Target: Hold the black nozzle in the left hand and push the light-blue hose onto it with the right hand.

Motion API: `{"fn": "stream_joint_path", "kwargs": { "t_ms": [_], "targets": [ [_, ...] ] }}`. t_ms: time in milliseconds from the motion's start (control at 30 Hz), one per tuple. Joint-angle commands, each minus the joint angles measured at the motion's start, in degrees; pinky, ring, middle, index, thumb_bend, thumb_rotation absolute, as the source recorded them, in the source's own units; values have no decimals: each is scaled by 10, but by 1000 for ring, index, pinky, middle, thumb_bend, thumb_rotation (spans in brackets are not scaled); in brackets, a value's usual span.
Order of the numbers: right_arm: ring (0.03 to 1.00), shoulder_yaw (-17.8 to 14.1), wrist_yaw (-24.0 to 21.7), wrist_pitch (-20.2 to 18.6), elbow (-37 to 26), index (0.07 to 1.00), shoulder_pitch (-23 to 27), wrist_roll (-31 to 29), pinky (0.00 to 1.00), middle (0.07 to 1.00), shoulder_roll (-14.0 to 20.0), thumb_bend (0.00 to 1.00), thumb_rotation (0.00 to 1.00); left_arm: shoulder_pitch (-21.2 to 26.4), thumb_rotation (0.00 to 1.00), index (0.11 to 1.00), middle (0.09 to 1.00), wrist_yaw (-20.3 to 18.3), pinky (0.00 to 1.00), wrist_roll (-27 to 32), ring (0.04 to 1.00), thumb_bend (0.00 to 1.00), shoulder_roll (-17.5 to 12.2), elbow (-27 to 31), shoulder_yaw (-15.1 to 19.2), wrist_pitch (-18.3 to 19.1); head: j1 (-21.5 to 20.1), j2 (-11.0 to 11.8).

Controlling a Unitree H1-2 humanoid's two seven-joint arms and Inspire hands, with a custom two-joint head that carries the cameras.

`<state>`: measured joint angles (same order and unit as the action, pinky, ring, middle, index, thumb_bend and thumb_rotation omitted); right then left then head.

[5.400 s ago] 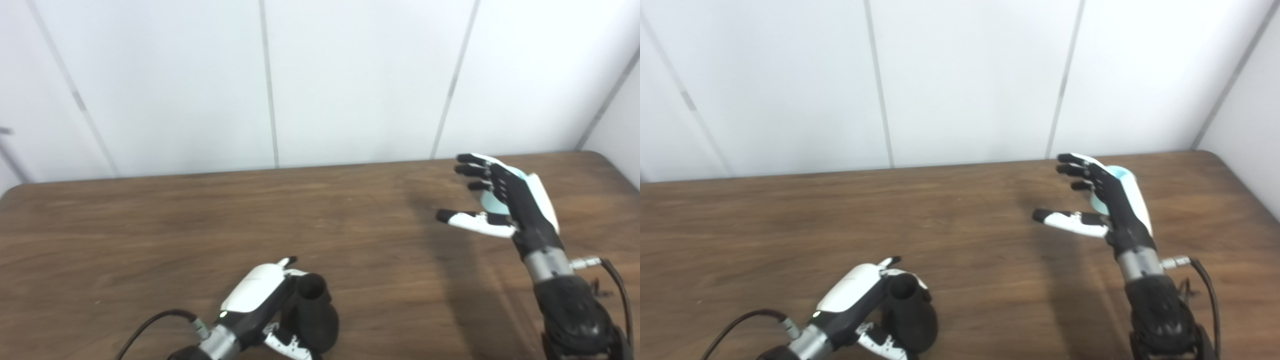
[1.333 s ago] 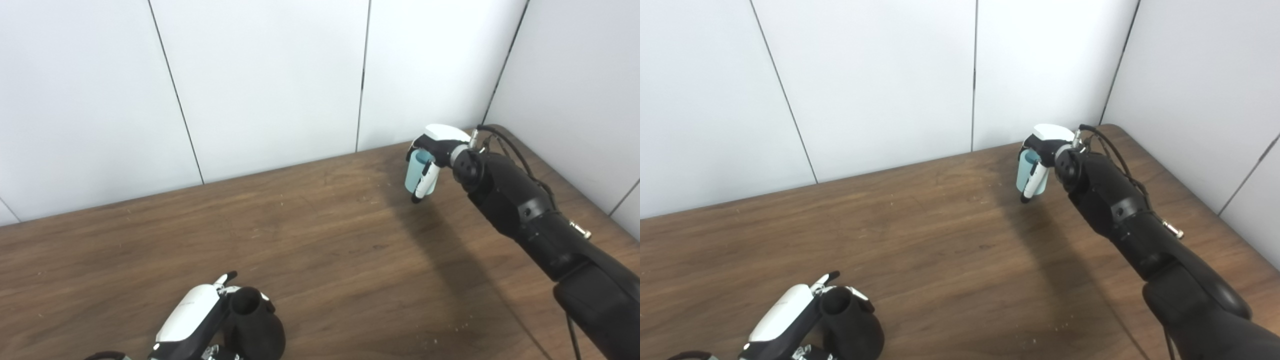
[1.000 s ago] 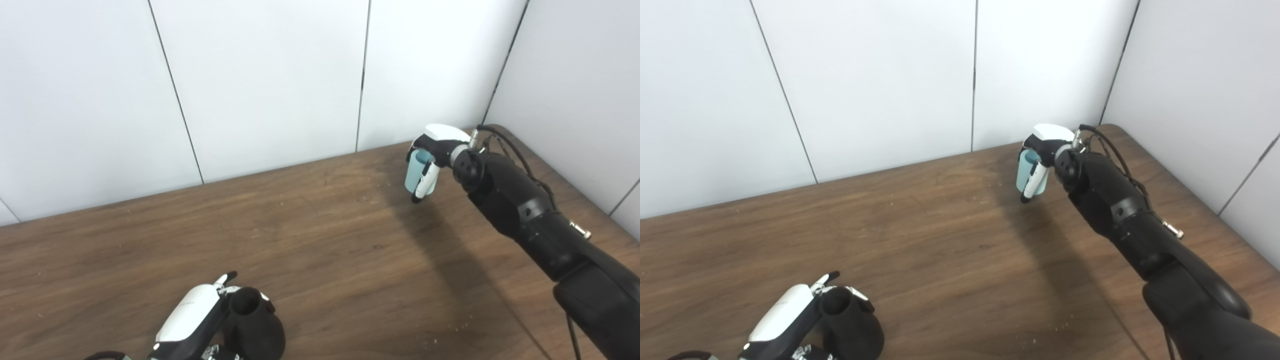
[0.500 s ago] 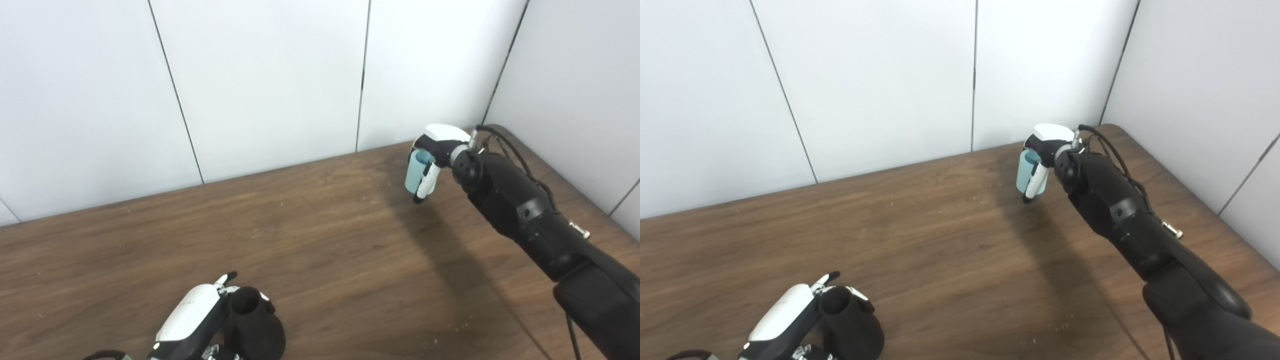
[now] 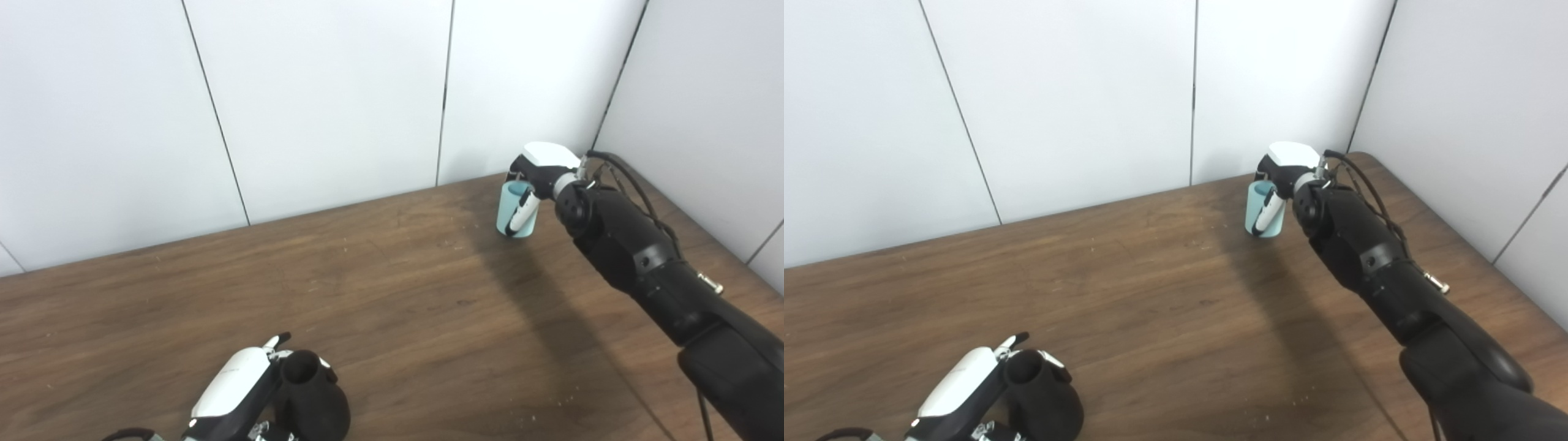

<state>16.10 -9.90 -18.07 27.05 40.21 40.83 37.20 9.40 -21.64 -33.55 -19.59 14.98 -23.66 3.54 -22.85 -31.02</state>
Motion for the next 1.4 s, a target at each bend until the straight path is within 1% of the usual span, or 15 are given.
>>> {"fn": "stream_joint_path", "kwargs": {
  "t_ms": [0,133,300,500,533,733,833,900,967,1033,1067,1133,1200,1333,1367],
  "targets": [
    [439,-12,37,24,-4,469,23,7,388,488,15,507,0,-12,0,466,505,-44,1000,-15,724,522,-18,-9,-15,26,0,0],
    [435,-10,45,32,-7,470,20,7,358,489,18,504,0,-12,0,466,505,-42,1000,-14,724,522,-18,-11,-16,25,1,-1],
    [435,-13,42,35,-25,468,15,7,350,491,23,503,0,-9,0,466,505,-42,1000,-12,724,522,-18,-12,-15,26,4,-2],
    [434,-23,17,20,-91,468,0,7,346,492,29,503,0,-9,0,466,505,-45,1000,-13,724,522,-17,-6,-15,33,16,-6],
    [433,-26,8,14,-111,469,-4,7,345,493,29,503,0,-9,0,466,505,-45,1000,-13,724,522,-17,-5,-15,34,21,-9],
    [427,-50,-57,-25,-277,466,-45,0,339,497,23,502,0,-13,0,467,505,-48,1000,-17,724,522,-13,6,-17,47,43,-17],
    [424,-54,-88,-29,-364,476,-68,-8,333,494,13,502,0,-14,0,469,504,-49,1000,-21,722,522,-11,10,-20,53,53,-23],
    [423,-48,-109,-20,-428,476,-84,-12,328,494,7,501,0,-13,0,469,504,-50,1000,-23,720,522,-10,14,-21,57,64,-28],
    [423,-44,-125,-10,-467,477,-92,-15,325,494,4,501,0,-12,0,469,504,-52,1000,-23,718,522,-10,17,-21,61,75,-31],
    [424,-45,-137,-1,-489,479,-96,-17,320,495,2,500,0,-10,0,466,507,-54,1000,-25,717,522,-9,20,-23,67,87,-34],
    [424,-46,-145,1,-505,480,-100,-23,319,495,-2,500,0,-9,0,465,507,-54,1000,-28,717,521,-6,21,-25,71,101,-37],
    [423,-51,-158,0,-529,485,-107,-36,312,500,-10,499,0,-8,0,463,509,-55,1000,-32,717,521,-2,22,-28,76,112,-39],
    [423,-57,-171,-10,-557,491,-118,-56,307,502,-22,498,0,-8,0,463,509,-56,1000,-40,714,521,3,22,-33,82,140,-46],
    [418,-65,-191,-23,-599,503,-138,-76,305,498,-40,498,0,-8,0,463,509,-60,1000,-50,709,521,10,32,-40,93,169,-52],
    [417,-67,-194,-23,-606,504,-142,-77,305,497,-43,497,0,-8,0,463,509,-62,1000,-53,709,521,12,34,-42,96,184,-55]
  ]
}}
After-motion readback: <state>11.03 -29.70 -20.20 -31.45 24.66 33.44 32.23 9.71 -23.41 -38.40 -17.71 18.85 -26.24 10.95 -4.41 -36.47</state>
